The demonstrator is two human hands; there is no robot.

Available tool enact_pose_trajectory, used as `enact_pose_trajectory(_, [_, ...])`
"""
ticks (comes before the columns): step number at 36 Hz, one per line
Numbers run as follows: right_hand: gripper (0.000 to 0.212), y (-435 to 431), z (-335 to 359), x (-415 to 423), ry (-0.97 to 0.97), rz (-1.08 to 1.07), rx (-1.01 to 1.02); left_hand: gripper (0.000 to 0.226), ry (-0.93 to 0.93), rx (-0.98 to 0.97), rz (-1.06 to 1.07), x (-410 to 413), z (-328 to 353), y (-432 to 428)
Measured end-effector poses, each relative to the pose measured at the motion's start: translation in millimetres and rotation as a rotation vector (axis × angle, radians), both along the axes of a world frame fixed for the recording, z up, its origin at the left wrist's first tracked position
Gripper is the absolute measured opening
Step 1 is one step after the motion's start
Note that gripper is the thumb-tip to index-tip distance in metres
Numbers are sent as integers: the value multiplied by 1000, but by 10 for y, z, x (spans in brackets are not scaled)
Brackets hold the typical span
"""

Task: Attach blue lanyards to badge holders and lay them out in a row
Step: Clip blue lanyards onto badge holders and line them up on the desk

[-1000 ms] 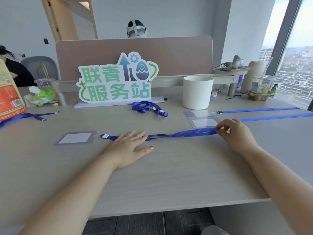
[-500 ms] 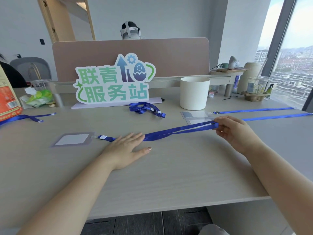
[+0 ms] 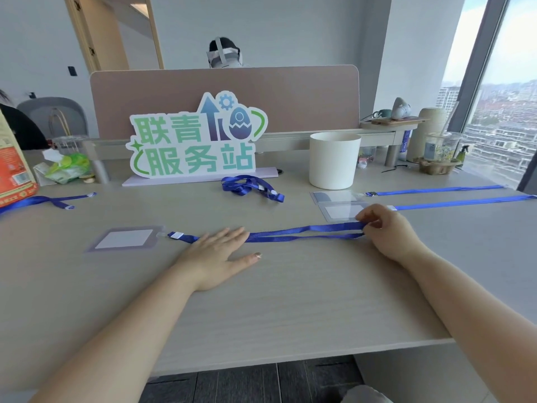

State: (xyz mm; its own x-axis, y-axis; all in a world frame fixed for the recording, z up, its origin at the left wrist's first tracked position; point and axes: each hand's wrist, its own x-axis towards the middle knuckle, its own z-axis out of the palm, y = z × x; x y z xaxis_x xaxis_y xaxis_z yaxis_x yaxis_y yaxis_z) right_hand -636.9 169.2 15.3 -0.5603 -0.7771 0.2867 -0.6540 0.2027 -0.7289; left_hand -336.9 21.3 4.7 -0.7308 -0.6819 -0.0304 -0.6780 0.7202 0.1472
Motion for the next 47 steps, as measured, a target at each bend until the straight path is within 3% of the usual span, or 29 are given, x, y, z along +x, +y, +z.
enact_pose_trajectory(7, [20, -24, 30, -30, -127, -148, -74, 121, -6, -6, 2, -5, -2, -2])
enact_pose_trajectory(11, [18, 16, 37, -72, -512, -5, -167, 124, 3, -10, 5, -7, 6, 13])
enact_pose_trajectory(17, [22, 99, 131, -88, -846, 227, -229, 120, 8, -5, 9, -1, 21, 29])
enact_pose_trajectory(23, [21, 151, 192, -120, -1063, 316, -246, 92, -14, -3, 14, -5, 34, 37])
enact_pose_trajectory(25, [17, 146, 201, -133, -1073, 311, -239, 89, -11, -5, 18, -7, 35, 38])
enact_pose_trajectory(29, [10, 132, 207, -100, -1005, 279, -212, 111, -2, 9, 12, 4, 34, 30])
enact_pose_trajectory(34, [7, 104, 143, -70, -677, 168, -155, 81, 25, -18, 33, -2, 60, 76])
enact_pose_trajectory(37, [8, 82, 113, -59, -551, 133, -129, 96, 28, -5, 23, 13, 39, 42])
enact_pose_trajectory(39, [6, 88, 108, -75, -526, 121, -121, 101, 39, -11, 22, 22, 22, 22])
enact_pose_trajectory(42, [14, 110, 106, -113, -526, 140, -96, 85, 99, -64, 30, 36, 3, 23])
enact_pose_trajectory(45, [25, 108, 94, -124, -546, 154, -90, 90, 183, -144, 51, 60, -9, -11])
enact_pose_trajectory(47, [25, 103, 96, -126, -571, 136, -121, 79, 222, -204, 112, 96, -8, -62])
